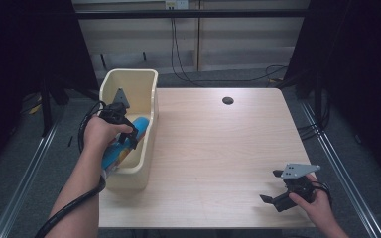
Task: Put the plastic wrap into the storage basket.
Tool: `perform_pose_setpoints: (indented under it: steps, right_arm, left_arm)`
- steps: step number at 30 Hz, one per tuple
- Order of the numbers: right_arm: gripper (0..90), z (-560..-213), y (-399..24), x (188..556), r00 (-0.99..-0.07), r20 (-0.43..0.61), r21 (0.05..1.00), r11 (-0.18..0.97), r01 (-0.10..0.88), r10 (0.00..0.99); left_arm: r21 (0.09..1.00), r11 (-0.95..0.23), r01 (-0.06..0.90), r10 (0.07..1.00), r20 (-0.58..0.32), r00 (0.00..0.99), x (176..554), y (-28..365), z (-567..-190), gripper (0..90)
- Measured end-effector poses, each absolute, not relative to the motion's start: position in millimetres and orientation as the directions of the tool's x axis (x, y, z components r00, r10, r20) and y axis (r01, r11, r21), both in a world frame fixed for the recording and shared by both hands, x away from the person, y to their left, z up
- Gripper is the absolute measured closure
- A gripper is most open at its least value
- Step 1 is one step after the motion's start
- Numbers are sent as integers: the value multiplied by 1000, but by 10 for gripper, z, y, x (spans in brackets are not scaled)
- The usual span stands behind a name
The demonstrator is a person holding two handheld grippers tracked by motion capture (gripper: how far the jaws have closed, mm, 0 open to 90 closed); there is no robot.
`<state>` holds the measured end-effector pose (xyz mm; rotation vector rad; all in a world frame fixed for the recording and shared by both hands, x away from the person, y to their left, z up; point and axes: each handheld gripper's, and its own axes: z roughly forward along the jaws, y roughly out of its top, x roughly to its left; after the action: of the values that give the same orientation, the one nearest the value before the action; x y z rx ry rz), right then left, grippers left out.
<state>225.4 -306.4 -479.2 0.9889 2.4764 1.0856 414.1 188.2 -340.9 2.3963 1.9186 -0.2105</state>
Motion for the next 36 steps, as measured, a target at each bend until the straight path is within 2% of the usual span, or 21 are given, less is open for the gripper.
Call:
perform_pose_setpoints:
  steps: [14,16,17,19,22,30,36]
  right_arm:
    - [0,-4791,-3045,2244,-738,35,723,492,484,674]
    - [0,-4792,-3043,2244,-740,33,721,496,483,672]
    - [0,-4792,-3044,2245,-739,31,721,497,483,673]
    - [0,-4794,-3045,2248,-741,33,723,496,481,671]
    - [0,-4792,-3045,2247,-741,31,722,498,481,670]
    - [0,-4785,-3051,2241,-739,27,722,498,480,673]
    - [0,-4781,-3051,2243,-739,23,725,498,476,673]
  left_arm:
    - [-58,-227,972,967,-129,219,4159,1858,-3402,313]
    - [-33,-214,976,968,-137,208,4168,1859,-3356,313]
    - [-17,-212,977,968,-144,208,4170,1854,-3303,319]
    - [27,-206,978,968,-142,208,4164,1839,-3186,408]
    - [30,-215,976,965,-145,217,4166,1827,-3076,408]
    - [72,-208,975,961,-173,218,4175,1773,-3009,367]
    - [108,-224,968,950,-197,242,4163,1712,-2976,287]
